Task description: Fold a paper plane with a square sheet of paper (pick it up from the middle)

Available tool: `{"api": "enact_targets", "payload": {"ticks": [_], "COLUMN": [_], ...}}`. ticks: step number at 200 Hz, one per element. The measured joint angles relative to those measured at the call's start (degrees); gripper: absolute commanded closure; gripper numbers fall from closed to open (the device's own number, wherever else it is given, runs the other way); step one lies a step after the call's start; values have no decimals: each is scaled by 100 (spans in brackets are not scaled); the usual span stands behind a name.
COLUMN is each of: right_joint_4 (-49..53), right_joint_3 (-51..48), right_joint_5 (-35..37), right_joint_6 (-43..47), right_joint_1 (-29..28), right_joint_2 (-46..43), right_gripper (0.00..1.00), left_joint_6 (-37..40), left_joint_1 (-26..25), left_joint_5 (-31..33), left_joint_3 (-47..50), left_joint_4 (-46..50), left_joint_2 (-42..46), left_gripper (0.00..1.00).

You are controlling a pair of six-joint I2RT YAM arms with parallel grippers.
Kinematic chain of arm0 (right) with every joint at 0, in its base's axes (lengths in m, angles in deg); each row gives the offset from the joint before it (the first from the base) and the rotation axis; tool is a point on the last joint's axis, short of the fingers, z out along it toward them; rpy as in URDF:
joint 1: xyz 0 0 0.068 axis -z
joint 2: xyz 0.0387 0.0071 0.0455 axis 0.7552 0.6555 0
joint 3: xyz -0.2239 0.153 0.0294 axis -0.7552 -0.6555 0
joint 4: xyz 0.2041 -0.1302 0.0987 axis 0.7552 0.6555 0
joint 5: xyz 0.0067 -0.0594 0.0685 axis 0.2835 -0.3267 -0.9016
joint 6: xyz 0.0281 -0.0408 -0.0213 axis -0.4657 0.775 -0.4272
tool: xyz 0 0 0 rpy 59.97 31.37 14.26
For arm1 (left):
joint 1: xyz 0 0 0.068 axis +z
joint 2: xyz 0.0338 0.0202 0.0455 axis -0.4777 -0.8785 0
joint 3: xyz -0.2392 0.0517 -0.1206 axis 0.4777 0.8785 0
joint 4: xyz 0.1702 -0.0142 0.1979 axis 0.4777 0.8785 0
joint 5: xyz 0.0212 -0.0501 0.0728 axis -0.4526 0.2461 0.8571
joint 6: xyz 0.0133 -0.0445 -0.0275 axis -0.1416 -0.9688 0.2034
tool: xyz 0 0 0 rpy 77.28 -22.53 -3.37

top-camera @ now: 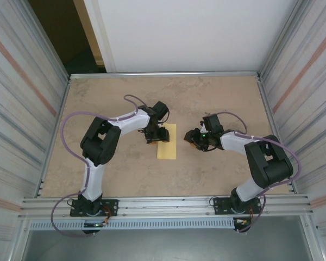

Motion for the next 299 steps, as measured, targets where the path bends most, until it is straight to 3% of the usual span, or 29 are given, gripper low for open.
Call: {"api": "enact_targets", "payload": {"ticks": [116, 168, 234, 299], "right_joint_4": [-85, -214, -431, -496], "right_joint_3": [0, 164, 444, 1016], "right_joint_5": [-76, -225, -424, -671], "right_joint_6": [0, 0, -11, -4], "right_joint_1": [-57, -378, -553, -656], "right_joint_2": [26, 236, 564, 1270], "right_gripper": [59, 60, 83, 96], "left_joint_6": [-44, -87, -144, -155], "left_joint_1": [0, 0, 0, 0], "left_joint_5": [-4, -11, -11, -11], "left_joint_3": [-50, -66, -66, -66], "left_joint_4": [55, 61, 59, 57], "left_joint_2": [-39, -52, -57, -59], "left_gripper": [42, 41, 41, 41]}}
